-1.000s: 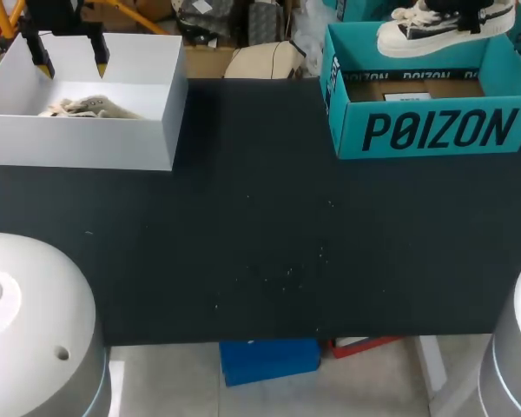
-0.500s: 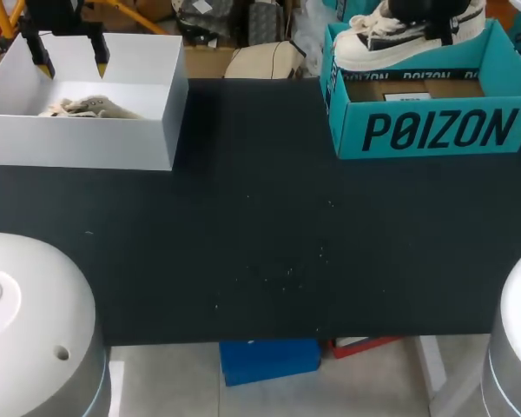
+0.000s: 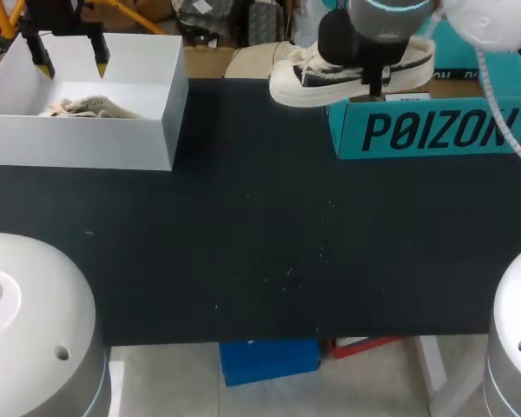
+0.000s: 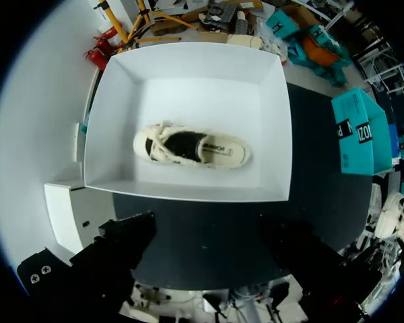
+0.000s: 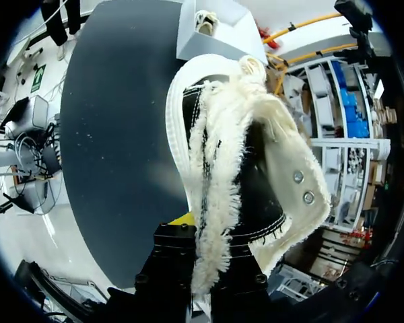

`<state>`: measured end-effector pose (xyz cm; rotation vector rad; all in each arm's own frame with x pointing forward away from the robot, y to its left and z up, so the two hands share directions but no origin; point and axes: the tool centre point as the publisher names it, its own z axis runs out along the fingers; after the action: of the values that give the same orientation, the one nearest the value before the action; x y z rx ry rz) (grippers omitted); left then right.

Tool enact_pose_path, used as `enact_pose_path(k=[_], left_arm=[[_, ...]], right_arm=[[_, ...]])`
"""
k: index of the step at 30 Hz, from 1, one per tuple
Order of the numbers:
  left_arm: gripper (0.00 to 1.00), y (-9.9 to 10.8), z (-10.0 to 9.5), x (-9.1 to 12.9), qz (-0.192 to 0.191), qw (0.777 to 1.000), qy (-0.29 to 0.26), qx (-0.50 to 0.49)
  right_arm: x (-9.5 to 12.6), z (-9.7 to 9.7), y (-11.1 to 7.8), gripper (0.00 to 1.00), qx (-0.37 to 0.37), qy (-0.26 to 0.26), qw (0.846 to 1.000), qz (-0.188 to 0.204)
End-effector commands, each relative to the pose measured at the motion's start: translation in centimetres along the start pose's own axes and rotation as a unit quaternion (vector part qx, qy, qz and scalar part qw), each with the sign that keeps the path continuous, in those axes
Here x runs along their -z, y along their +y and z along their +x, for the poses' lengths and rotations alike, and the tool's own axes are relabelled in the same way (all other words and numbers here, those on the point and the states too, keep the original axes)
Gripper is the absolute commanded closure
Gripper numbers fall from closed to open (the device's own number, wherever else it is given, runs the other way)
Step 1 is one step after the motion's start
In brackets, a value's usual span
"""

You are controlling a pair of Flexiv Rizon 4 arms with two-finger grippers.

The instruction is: Take the shoe out of the shoebox, open the shoe tongue, remove and reinsert the insole, then place the shoe into the shoebox

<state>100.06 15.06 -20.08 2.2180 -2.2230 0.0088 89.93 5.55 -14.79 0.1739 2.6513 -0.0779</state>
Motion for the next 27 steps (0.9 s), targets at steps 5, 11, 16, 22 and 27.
enact_pose_path(k=[5, 11, 16, 22, 27], left_arm=[[0.00, 0.0, 0.0, 0.0, -0.001, 1.000, -0.001, 0.000], [0.00, 0.0, 0.0, 0.0, -0.001, 1.000, -0.001, 0.000], [0.00, 0.0, 0.0, 0.0, -0.001, 1.000, -0.001, 0.000], [0.00, 0.0, 0.0, 0.0, -0.001, 1.000, -0.001, 0.000], [0.00, 0.0, 0.0, 0.0, -0.001, 1.000, -0.001, 0.000]], right_arm=[[-2.0, 5.3, 5.9, 1.00, -0.030, 0.011, 0.999, 0.020], [-3.5, 9.2, 9.4, 1.00, -0.055, 0.030, 0.998, 0.011], [-5.1, 12.4, 11.5, 1.00, -0.068, 0.041, 0.997, 0.005], [-7.1, 15.8, 13.2, 1.00, -0.090, 0.047, 0.995, -0.014], [-8.6, 17.6, 14.5, 1.00, -0.085, 0.050, 0.995, -0.025]])
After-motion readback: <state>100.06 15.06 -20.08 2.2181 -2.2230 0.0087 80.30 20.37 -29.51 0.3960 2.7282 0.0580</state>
